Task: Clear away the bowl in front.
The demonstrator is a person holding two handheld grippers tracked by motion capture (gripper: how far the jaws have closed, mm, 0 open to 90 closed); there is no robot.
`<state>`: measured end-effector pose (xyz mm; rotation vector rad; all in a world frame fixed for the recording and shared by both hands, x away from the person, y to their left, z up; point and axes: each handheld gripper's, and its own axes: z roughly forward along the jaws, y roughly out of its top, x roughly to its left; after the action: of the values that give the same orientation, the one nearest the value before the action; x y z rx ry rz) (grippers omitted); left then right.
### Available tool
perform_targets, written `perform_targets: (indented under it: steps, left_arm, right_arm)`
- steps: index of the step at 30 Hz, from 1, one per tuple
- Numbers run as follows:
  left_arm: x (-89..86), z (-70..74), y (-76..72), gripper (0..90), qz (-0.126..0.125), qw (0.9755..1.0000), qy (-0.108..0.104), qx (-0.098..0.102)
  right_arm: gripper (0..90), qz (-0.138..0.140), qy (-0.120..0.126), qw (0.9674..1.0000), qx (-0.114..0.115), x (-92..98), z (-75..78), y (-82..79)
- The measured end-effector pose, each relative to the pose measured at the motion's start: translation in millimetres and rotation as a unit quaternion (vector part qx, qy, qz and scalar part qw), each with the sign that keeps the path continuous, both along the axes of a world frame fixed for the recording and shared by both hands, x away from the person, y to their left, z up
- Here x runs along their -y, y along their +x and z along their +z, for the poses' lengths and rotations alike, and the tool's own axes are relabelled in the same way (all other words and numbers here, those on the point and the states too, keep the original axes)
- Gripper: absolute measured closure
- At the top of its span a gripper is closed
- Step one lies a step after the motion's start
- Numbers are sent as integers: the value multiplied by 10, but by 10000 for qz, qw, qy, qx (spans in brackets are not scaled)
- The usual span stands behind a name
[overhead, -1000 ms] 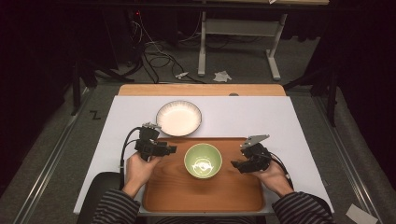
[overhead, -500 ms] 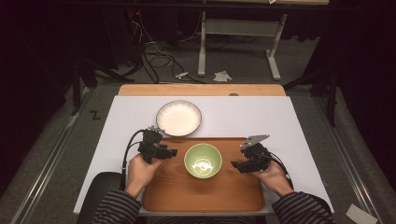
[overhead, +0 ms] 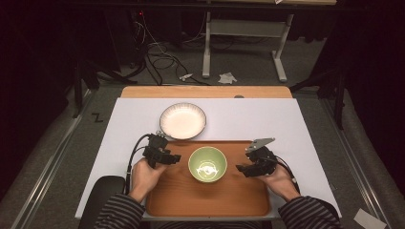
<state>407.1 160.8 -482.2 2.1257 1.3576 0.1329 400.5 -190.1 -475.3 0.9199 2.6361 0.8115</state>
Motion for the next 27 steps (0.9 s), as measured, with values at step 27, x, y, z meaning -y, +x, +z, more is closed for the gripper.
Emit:
perform_targets:
  steps: [27]
  left_arm:
    - [59,-40,8,461,-88,9998,160,-37]
  right_arm:
    - [375,13,5,10000,6,9,-2,10]
